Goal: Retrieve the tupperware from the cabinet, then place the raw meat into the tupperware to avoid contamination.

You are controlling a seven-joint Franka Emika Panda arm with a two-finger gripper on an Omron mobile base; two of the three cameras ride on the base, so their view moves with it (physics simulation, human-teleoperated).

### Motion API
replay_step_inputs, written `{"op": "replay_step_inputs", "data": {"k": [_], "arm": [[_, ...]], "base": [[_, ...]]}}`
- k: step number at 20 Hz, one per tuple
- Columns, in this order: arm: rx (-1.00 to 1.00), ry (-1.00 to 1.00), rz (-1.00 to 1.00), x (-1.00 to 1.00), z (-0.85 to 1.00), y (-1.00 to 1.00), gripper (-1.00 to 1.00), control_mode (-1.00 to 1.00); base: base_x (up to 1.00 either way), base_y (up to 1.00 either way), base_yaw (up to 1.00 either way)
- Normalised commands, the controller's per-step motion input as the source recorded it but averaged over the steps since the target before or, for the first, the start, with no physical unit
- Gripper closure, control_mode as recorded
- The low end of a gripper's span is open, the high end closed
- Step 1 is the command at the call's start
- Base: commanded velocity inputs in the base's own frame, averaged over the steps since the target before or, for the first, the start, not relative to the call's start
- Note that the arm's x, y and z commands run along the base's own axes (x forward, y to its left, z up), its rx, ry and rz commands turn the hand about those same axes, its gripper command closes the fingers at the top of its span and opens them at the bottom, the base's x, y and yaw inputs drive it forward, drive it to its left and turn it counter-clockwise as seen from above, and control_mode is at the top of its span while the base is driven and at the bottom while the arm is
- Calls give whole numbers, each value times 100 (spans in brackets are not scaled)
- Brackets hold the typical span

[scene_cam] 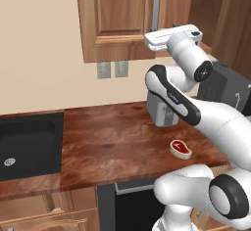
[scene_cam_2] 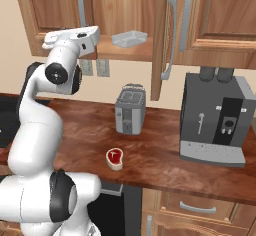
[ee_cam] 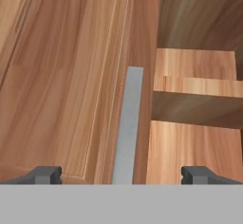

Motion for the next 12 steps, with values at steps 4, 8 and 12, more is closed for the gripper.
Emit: {"op": "replay_step_inputs", "data": {"k": [4, 8, 12], "arm": [[0, 0, 0, 26, 0, 0, -100, -100], [0, 0, 0, 27, 0, 0, -100, -100], [0, 1, 0, 27, 0, 0, -100, -100]], "base": [[0, 0, 0], [0, 0, 0], [0, 0, 0]]}}
